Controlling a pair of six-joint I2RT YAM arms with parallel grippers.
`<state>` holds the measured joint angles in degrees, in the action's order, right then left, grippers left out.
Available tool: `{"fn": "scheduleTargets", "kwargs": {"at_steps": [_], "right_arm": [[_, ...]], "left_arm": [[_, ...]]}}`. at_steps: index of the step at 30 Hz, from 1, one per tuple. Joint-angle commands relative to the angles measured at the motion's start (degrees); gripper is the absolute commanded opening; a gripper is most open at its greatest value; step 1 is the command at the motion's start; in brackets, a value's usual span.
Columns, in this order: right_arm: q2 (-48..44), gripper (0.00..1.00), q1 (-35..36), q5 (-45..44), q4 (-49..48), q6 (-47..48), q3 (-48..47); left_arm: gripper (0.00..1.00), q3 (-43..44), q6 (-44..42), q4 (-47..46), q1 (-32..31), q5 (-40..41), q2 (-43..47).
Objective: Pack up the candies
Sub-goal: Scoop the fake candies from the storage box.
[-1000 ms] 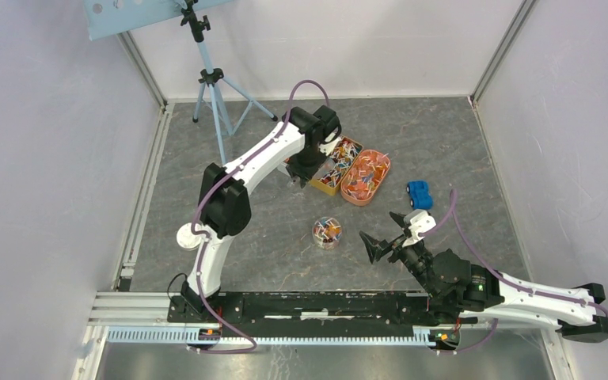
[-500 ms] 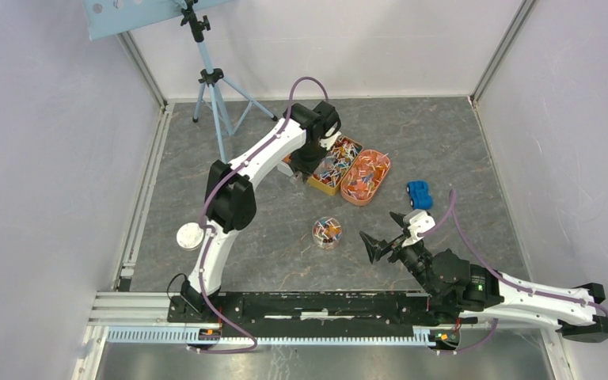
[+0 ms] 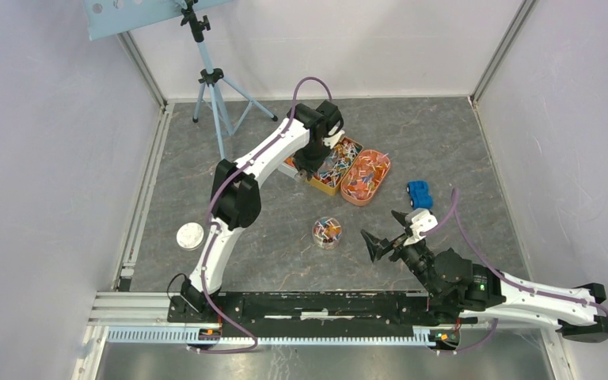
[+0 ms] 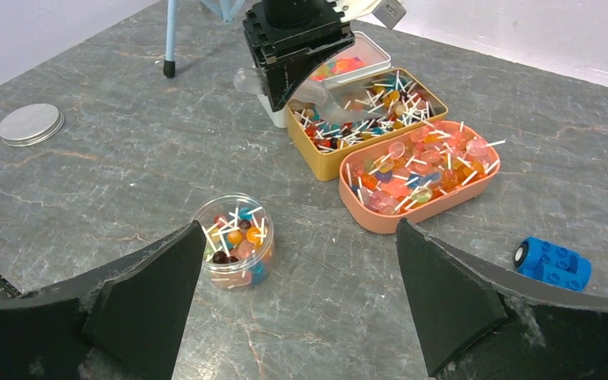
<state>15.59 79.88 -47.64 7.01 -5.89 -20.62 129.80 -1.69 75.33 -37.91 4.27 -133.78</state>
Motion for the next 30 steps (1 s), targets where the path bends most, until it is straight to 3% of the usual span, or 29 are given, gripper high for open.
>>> {"fn": "scheduleTargets", "kwargs": {"at_steps": [1, 30], "right_arm": [[-0.13, 0.98, 0.26, -1.25, -0.54, 0.62, -2.34], [-0.21, 0.98, 0.28, -2.62, -0.90, 0.25, -1.35]], "left_arm": [[0.02, 2.48, -2.43, -3.47, 0.88, -1.02, -0.78], [0.02, -3.05, -2.43, -12.83, 1.25, -0.63, 0.36]]}}
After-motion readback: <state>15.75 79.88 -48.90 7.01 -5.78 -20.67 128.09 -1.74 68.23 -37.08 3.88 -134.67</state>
